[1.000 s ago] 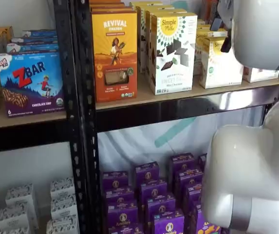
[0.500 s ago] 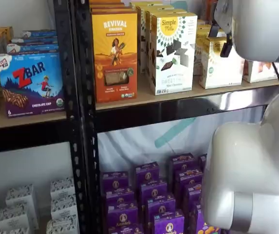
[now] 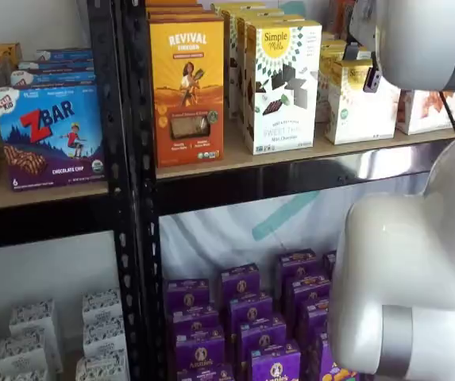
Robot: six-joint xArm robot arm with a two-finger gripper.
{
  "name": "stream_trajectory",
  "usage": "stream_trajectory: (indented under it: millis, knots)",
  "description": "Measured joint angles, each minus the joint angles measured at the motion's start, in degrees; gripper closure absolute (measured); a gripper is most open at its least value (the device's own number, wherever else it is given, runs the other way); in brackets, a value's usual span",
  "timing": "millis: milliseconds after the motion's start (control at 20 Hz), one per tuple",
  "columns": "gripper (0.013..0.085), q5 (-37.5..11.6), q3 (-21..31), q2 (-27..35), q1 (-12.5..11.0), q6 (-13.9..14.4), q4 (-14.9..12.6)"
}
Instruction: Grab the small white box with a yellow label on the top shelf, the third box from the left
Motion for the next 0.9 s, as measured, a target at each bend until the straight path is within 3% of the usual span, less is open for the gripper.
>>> stream_trajectory:
  millis: [350, 900]
  knots:
    - [0.0130, 0.71, 0.23, 0.12, 2.11, 1.56, -3.99]
    - [0.0130, 0.89, 0.50, 0.52, 3.08, 2.31, -5.96]
